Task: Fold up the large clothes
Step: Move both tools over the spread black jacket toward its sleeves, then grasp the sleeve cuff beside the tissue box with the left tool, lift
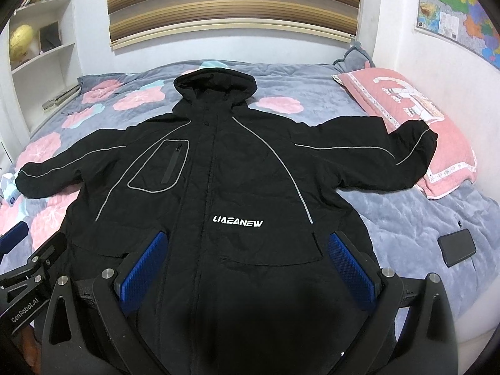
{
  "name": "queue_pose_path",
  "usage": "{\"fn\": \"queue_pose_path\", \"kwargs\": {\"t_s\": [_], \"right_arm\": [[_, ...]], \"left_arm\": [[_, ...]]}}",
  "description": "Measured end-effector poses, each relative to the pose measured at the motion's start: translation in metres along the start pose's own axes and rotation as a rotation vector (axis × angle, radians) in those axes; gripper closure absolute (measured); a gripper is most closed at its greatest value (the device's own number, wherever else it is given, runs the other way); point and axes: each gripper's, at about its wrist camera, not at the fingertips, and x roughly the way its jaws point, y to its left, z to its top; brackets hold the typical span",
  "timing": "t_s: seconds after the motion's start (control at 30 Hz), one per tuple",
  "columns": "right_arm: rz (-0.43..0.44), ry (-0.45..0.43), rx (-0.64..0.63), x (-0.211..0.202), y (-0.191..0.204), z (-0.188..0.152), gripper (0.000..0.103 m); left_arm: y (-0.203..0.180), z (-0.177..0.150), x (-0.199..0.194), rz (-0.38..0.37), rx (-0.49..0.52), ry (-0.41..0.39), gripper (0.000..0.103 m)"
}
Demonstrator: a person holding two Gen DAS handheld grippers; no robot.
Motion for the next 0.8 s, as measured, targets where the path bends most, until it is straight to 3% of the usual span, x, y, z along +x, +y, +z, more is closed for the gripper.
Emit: {"fn": "queue_pose_path", "kwargs": {"t_s": [0.47, 0.67, 0.8], "right_arm": [[-0.019, 0.025, 0.01, 0.021, -0.007, 0.004, 0.0], [-0.066, 0.021, 0.055, 0.036, -0.036, 0.011, 0.0], [-0.053, 0.034, 0.113, 0.048, -0.058, 0.019, 0.0]], "left_arm": [[0.001, -0.003, 0.024, -0.023, -0.006, 0.055, 0.015], [-0.007, 0.0, 0.036, -0.025, 0.003, 0.074, 0.015], [-0.012, 0.003, 0.043, -0.031, 0.012, 0.074, 0.015]]}}
